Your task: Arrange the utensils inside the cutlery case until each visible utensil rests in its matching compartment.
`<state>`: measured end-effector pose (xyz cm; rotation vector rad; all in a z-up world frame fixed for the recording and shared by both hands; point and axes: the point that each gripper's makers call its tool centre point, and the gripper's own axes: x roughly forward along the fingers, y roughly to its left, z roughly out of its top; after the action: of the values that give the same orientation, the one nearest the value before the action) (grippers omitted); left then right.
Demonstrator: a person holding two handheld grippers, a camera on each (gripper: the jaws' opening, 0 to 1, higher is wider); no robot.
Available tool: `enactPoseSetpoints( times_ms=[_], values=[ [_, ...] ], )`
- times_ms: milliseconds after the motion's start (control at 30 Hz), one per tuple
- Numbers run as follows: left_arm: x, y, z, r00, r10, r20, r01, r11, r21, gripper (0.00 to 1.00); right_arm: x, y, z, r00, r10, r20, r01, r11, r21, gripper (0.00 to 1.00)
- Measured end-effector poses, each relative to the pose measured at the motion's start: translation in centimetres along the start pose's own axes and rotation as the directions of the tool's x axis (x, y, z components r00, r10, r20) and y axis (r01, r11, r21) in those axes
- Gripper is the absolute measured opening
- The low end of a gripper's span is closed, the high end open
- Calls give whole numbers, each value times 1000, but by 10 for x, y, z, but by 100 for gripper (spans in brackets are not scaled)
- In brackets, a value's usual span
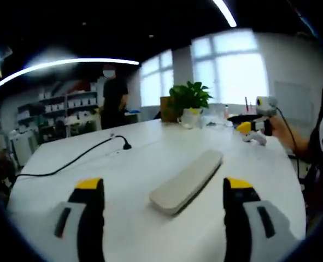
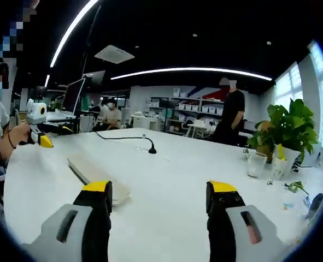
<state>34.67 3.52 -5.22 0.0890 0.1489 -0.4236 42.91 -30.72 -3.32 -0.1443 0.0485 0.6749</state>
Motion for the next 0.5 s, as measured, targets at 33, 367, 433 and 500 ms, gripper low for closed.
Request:
enactPoseSetpoints(
  times_ms=[33,367,433,500],
  values=[
    [-7,1,7,999,17,29,-17,1000,-8,99,-7,0,4,1000,-12,13,12,1000,0,72],
    [-82,6,35,979,155,130,-150,987,-52,100,-66,10,10,995,-92,25,92,996,-9,88],
    [-94,5,34,976,173,134,-165,984,-65,100,-75,10,6,993,-114,24,113,993,16,95],
    [-103,3,33,973,185,137,-177,982,-69,100,-86,12,3,992,-124,16,124,992,24,99]
  ],
)
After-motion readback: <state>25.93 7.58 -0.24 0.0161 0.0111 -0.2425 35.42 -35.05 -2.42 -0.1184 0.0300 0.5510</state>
